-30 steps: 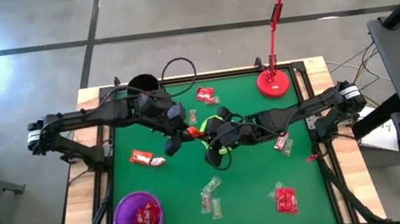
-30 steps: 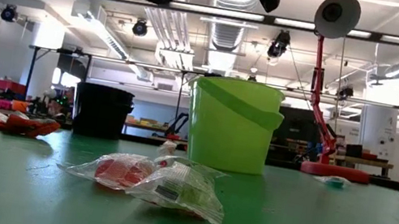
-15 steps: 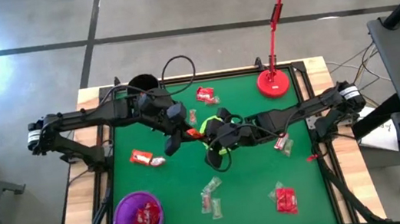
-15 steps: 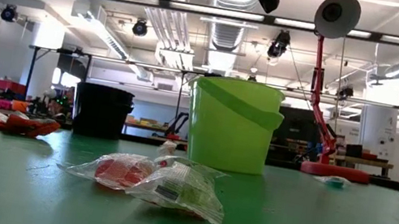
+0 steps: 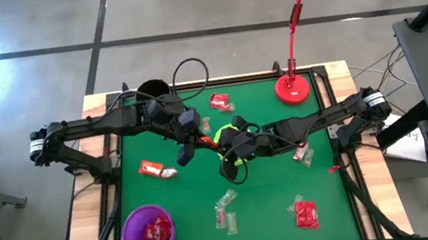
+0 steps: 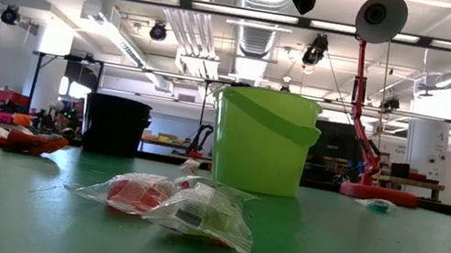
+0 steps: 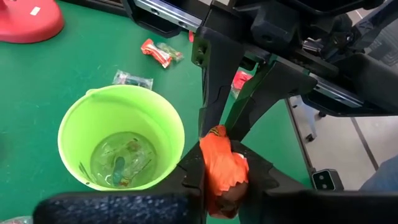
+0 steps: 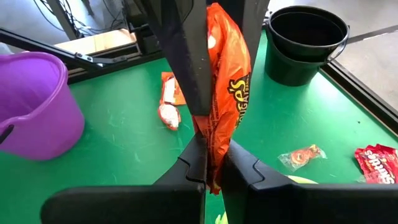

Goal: Sort candy
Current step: Put the orange chocolate into the black bucket, then put the red gummy into the green bucket

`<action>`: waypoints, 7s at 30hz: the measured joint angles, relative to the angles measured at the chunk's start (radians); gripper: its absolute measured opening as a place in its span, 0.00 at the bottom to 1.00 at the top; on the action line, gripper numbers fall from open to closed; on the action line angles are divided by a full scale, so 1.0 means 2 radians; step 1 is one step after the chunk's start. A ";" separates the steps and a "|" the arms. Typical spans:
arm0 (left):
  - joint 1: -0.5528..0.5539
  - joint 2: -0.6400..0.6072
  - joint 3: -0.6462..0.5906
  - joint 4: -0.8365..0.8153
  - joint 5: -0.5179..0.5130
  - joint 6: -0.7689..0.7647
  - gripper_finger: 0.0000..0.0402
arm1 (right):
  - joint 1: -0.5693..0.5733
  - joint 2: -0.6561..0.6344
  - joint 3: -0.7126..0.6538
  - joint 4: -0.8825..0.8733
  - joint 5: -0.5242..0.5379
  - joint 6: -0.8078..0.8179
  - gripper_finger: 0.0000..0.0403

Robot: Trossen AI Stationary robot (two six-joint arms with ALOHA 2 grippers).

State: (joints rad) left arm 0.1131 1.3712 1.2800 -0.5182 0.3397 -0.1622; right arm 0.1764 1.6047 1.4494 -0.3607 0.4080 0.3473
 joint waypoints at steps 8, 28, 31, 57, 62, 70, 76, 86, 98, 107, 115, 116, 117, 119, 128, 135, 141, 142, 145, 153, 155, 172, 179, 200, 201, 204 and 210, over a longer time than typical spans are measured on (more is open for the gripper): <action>0.000 0.000 0.000 0.003 0.000 -0.006 0.03 | 0.000 -0.003 0.000 -0.001 0.000 0.000 0.03; 0.000 0.000 0.000 -0.003 0.021 -0.008 0.03 | 0.001 -0.006 0.000 0.000 -0.038 0.031 0.24; -0.001 0.000 0.000 -0.011 0.023 -0.010 0.03 | 0.001 -0.006 0.000 0.000 -0.038 0.031 0.28; -0.010 -0.006 0.000 -0.015 0.023 -0.018 0.03 | 0.001 -0.033 0.000 -0.002 -0.038 0.031 0.37; -0.010 -0.009 0.000 -0.016 0.023 -0.016 0.03 | 0.001 -0.038 0.000 -0.004 -0.038 0.031 0.37; -0.010 -0.021 0.000 -0.044 0.022 -0.007 0.03 | 0.001 -0.047 0.000 -0.029 -0.038 0.031 0.36; -0.010 -0.039 0.000 -0.088 -0.016 0.010 0.03 | 0.001 -0.053 0.000 -0.032 -0.038 0.028 0.37; 0.004 -0.068 0.000 -0.198 -0.100 0.044 0.03 | -0.002 -0.055 0.000 -0.032 -0.038 0.022 0.36; 0.085 -0.082 0.000 -0.250 -0.189 0.085 0.03 | -0.056 -0.055 0.000 -0.047 -0.038 0.016 0.34; 0.204 -0.081 0.000 -0.255 -0.211 0.122 0.03 | -0.101 -0.055 0.000 -0.070 -0.038 0.017 0.34; 0.288 -0.078 0.000 -0.247 -0.210 0.139 0.03 | -0.146 -0.055 0.000 -0.067 -0.038 -0.033 0.34; 0.296 -0.076 0.000 -0.245 -0.211 0.141 0.03 | -0.154 -0.055 0.000 -0.066 -0.038 -0.040 0.34; 0.303 -0.074 0.000 -0.243 -0.210 0.143 0.03 | -0.162 -0.055 0.000 -0.065 -0.038 -0.047 0.34; 0.315 -0.067 0.001 -0.237 -0.210 0.144 0.03 | -0.179 -0.055 0.000 -0.064 -0.038 -0.065 0.34; 0.355 -0.015 0.001 -0.227 -0.211 0.142 0.03 | -0.245 -0.055 0.000 -0.064 -0.038 -0.116 0.34; 0.356 -0.005 0.001 -0.196 -0.211 0.137 0.09 | -0.275 -0.055 0.000 -0.065 -0.038 -0.169 0.34; 0.357 -0.005 0.001 -0.208 -0.213 0.126 0.22 | -0.306 -0.055 0.000 -0.064 -0.107 -0.183 0.34; 0.357 -0.005 0.001 -0.208 -0.213 0.125 0.24 | -0.313 -0.055 0.000 -0.064 -0.127 -0.183 0.34; 0.357 -0.005 0.001 -0.208 -0.213 0.125 0.29 | -0.332 -0.054 0.000 -0.060 -0.166 -0.185 0.34; 0.357 -0.005 0.001 -0.198 -0.213 0.125 0.35 | -0.365 -0.041 0.000 -0.008 -0.168 -0.206 0.34; 0.357 -0.005 0.001 -0.198 -0.213 0.126 0.35 | -0.366 -0.040 0.000 0.006 -0.167 -0.210 0.34; 0.357 -0.005 0.001 -0.197 -0.213 0.142 0.35 | -0.399 -0.014 0.000 0.055 -0.195 -0.330 0.48; 0.357 -0.006 0.000 -0.197 -0.213 0.143 0.35 | -0.412 0.041 0.000 0.044 -0.304 -0.365 0.48; 0.357 -0.006 0.000 -0.197 -0.213 0.143 0.35 | -0.418 0.132 0.000 -0.088 -0.381 -0.384 0.48; 0.357 -0.006 0.000 -0.197 -0.213 0.143 0.35 | -0.418 0.135 0.000 -0.091 -0.382 -0.384 0.48; 0.356 -0.006 0.000 -0.197 -0.213 0.143 0.35 | -0.417 0.140 0.000 -0.088 -0.389 -0.384 0.48; 0.356 -0.006 0.000 -0.197 -0.213 0.143 0.35 | -0.413 0.164 0.000 -0.090 -0.392 -0.384 0.48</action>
State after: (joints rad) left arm 0.8261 1.3598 1.2804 -0.9127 -0.0868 0.1230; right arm -0.6502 1.9324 1.4490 -0.5409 -0.3756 -0.4202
